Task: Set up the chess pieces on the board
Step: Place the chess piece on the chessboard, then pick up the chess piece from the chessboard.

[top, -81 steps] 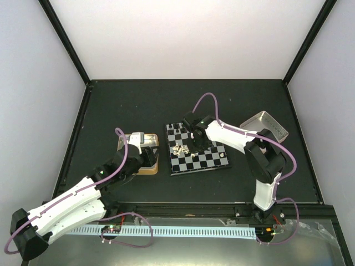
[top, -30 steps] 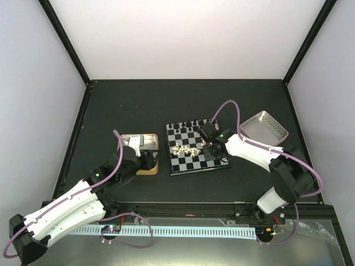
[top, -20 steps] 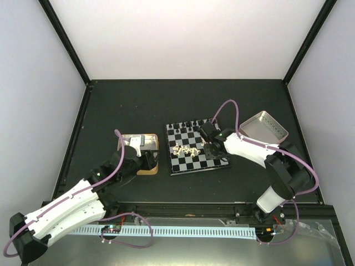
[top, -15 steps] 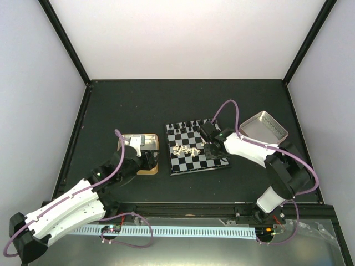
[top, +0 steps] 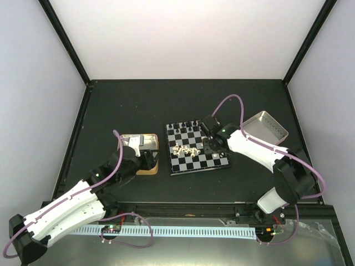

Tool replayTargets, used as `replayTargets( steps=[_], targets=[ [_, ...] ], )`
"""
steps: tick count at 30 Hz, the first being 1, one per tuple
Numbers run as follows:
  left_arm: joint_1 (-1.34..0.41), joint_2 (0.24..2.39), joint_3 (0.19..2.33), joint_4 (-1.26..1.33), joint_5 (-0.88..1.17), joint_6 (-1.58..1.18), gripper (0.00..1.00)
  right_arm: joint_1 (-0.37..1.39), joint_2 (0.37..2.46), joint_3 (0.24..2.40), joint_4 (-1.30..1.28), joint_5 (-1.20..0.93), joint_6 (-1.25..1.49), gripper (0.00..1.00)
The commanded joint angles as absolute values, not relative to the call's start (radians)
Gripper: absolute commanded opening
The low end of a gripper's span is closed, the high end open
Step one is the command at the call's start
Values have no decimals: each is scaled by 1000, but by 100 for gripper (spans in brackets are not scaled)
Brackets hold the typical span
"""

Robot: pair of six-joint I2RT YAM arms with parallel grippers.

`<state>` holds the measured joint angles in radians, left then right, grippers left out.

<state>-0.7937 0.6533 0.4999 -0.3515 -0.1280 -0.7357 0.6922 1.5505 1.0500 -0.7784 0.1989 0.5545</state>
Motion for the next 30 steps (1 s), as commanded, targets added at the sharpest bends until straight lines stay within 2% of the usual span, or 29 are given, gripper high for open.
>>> replayTargets(
  steps=[1,15,20,30],
  targets=[
    [-799,621,501,-362,-152,-721,55,696,1533,1078,-780,167,548,39],
    [-798,536,506,-321,-217,-614,58,793,1609,1119,-704,135,569,40],
    [-798,527,506,-299,-246,-553,64,842,1649,1145,-663,150,601,41],
    [-798,579,477,-194,-280,-528,68,891,1722,1163,-625,185,604,43]
  ],
)
